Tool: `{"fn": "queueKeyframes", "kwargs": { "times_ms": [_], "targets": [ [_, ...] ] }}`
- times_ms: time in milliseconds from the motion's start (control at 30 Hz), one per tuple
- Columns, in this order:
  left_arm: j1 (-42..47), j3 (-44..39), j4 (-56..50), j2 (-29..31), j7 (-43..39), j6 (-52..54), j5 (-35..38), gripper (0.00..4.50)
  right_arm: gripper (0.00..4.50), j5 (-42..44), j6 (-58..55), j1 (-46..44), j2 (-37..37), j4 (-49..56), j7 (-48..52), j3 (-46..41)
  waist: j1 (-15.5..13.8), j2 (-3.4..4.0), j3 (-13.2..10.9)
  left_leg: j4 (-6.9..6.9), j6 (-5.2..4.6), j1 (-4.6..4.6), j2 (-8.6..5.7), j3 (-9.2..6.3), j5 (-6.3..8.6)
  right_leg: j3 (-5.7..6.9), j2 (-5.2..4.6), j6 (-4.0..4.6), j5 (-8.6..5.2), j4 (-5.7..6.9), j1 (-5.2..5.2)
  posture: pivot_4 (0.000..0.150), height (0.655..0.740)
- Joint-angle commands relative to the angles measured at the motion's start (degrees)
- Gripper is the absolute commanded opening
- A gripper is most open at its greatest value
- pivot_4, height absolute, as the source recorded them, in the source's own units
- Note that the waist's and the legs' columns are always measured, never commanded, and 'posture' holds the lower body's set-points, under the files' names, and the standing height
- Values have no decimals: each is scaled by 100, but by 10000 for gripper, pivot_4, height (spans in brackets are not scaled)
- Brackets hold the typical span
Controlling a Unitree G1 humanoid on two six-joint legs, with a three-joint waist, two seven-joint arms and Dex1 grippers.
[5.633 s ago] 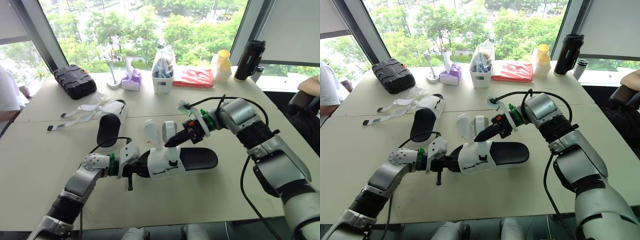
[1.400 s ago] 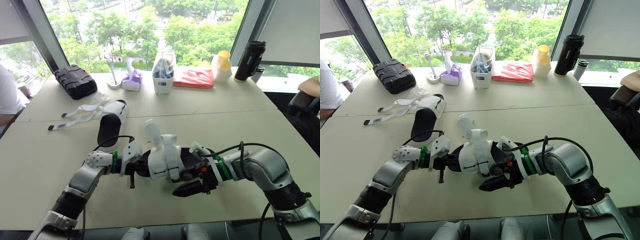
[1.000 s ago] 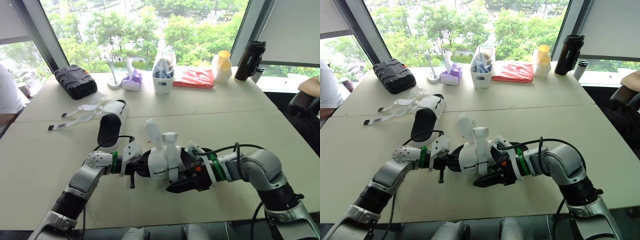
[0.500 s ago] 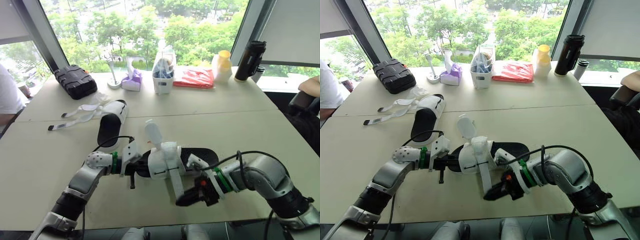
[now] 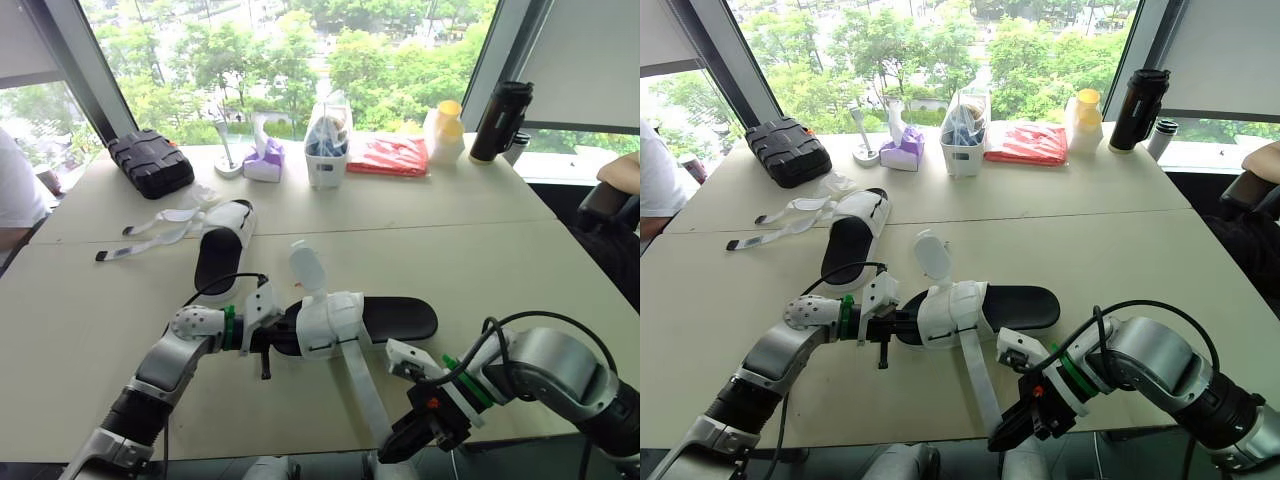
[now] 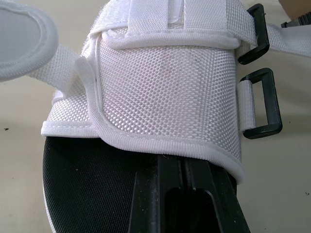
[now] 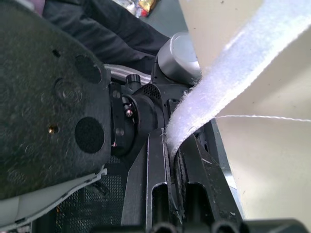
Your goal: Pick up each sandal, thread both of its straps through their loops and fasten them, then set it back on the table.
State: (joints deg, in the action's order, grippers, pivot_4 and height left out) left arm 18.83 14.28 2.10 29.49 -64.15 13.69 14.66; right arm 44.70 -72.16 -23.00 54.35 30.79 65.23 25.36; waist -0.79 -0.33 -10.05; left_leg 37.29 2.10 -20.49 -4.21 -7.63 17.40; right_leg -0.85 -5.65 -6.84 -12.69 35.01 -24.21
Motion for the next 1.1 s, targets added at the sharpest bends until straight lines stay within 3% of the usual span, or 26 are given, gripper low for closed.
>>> {"fn": "queueKeyframes", "kwargs": {
  "times_ms": [33,233,467,767,1100],
  "targets": [
    [-102,289,433,45,-36,104,-305,0,452,315,39,-286,87,363,188,-382,-1,0,0,0,0,0,0,0,0,0,0,0,0,0,0,1500,7400],
    [55,488,905,0,-81,-253,-594,0,452,785,-138,-1249,-1,333,256,-968,-16,1,1,5,0,7,0,-1,0,2,0,-8,-5,0,11,1500,7400],
    [106,616,1139,-100,-78,-480,-716,0,452,327,154,-2433,-353,-510,243,-731,-96,3,4,13,0,11,-2,-3,0,2,-1,-5,-3,0,19,1500,7400],
    [44,685,1070,-77,-55,-515,-772,0,452,-814,1003,-2559,-781,-1969,342,-56,-152,5,6,14,0,10,-5,-1,0,2,-2,11,7,1,18,1500,7400],
    [-15,653,933,8,-9,-442,-741,0,452,-1114,834,-2662,-1559,-3039,-114,-401,-136,7,10,15,0,14,-5,-4,-1,1,-2,16,10,4,19,1500,7400]
  ]
}}
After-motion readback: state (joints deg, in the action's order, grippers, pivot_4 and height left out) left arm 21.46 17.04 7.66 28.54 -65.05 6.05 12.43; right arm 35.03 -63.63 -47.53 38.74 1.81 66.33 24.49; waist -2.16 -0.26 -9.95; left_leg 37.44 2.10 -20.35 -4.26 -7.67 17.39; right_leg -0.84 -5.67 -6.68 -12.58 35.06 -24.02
